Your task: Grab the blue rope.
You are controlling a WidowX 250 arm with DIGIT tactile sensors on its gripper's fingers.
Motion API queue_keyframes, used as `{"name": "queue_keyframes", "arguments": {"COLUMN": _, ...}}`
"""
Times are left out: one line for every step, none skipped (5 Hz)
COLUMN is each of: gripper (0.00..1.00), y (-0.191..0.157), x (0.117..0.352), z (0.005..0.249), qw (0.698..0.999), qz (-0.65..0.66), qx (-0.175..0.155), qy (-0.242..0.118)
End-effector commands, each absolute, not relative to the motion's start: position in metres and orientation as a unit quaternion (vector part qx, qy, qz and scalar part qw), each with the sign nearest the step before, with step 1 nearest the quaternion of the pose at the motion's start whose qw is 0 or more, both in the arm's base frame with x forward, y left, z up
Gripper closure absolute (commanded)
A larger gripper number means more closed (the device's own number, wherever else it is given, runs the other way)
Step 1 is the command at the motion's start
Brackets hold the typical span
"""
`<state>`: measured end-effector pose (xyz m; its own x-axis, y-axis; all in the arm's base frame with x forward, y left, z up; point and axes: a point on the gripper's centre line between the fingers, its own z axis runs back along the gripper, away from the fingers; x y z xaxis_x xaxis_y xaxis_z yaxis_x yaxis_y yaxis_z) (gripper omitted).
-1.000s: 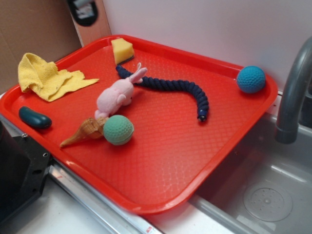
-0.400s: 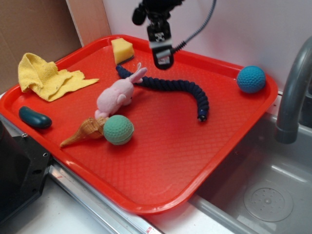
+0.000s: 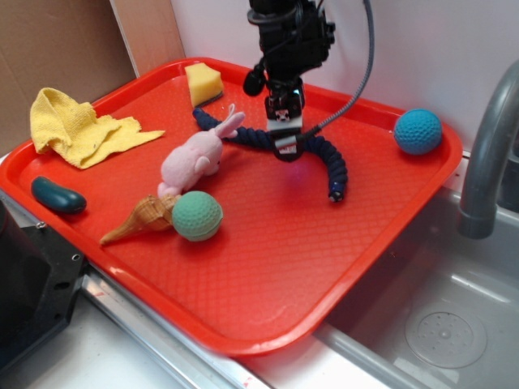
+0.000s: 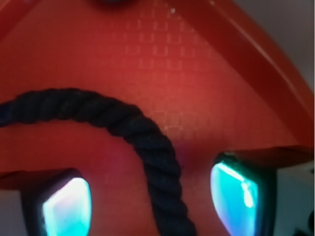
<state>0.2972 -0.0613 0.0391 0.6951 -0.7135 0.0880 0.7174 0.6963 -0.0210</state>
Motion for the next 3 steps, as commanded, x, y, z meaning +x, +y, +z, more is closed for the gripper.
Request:
{"name": "queue_keyframes", "arguments": {"gripper": 0.0, "y": -0.0588, "x": 0.2805, "z": 0.013, "qw": 0.918, "qz": -0.395, "qx": -0.027, "qy": -0.032}}
{"name": "queue_keyframes", "arguments": {"gripper": 1.0, "y": -0.0604, "x": 0.2796, "z": 0.0147, "qw": 0.922, "qz": -0.385, "qx": -0.026, "qy": -0.041}}
{"name": "queue_keyframes", "arguments": {"gripper": 1.0, "y": -0.0622, "x": 0.2775, "z": 0.0175, "qw": 0.922, "qz": -0.384, "qx": -0.023, "qy": -0.042}}
